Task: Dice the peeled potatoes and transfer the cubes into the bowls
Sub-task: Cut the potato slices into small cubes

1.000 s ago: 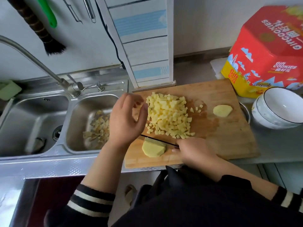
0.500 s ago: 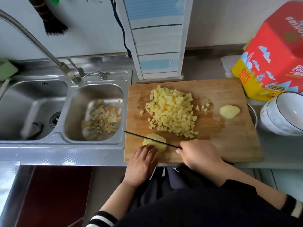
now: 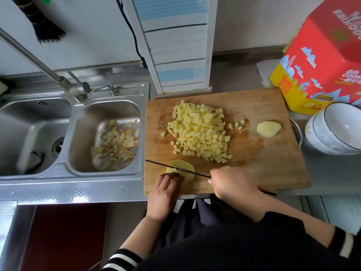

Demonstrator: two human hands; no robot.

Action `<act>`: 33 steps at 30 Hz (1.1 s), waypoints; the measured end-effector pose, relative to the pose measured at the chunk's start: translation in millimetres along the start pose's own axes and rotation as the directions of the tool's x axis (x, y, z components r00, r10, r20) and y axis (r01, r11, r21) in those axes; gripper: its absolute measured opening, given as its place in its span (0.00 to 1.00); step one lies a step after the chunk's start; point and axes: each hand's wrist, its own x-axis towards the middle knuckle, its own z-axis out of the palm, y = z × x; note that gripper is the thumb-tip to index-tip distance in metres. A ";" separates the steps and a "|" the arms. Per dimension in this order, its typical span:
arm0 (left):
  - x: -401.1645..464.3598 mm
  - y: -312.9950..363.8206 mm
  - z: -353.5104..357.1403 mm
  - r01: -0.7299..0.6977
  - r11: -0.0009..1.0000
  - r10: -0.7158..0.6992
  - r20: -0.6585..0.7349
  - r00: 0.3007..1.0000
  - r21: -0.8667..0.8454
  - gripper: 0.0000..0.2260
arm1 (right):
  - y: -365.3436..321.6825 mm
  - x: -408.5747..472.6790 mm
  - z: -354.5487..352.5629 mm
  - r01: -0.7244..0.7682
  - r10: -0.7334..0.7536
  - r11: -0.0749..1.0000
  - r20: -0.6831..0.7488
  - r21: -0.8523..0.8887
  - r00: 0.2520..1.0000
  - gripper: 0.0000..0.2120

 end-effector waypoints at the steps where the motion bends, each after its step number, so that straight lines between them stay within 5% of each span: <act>1: -0.9 -0.8 0.7 0.001 1.000 -0.001 -0.001 1.000 -0.019 0.09 | -0.7 2.1 0.8 -0.010 0.010 1.000 0.007 -0.012 1.000 0.06; 20: -3.7 -2.8 -2.6 -0.010 0.999 0.012 0.053 0.999 -0.041 0.09 | 2.6 19.2 20.0 -0.024 0.022 0.999 0.084 0.026 0.996 0.08; 26: 49.2 29.4 -60.6 -0.090 0.995 0.077 -0.231 0.970 -0.048 0.08 | 1.0 18.1 21.8 -0.025 0.022 0.999 0.091 0.034 0.996 0.08; 27: 70.1 35.2 -71.4 -0.043 0.998 0.031 -0.203 0.979 -0.054 0.09 | -0.2 17.7 21.7 -0.036 0.033 0.999 0.093 0.034 0.995 0.08; 29: 112.6 38.7 -83.3 0.115 0.993 -0.111 0.135 0.985 -0.021 0.23 | -2.8 16.1 20.0 -0.062 0.057 0.997 0.097 0.043 0.994 0.09; 31: 145.7 38.0 -79.7 0.205 0.974 -0.223 0.600 0.768 0.100 0.39 | -4.0 14.0 18.3 -0.071 0.066 0.997 0.102 0.043 0.993 0.09; 33: 164.4 37.7 -70.6 0.234 0.948 -0.304 0.838 0.454 0.218 0.45 | -4.1 11.3 17.2 -0.067 0.063 0.997 0.091 0.041 0.994 0.10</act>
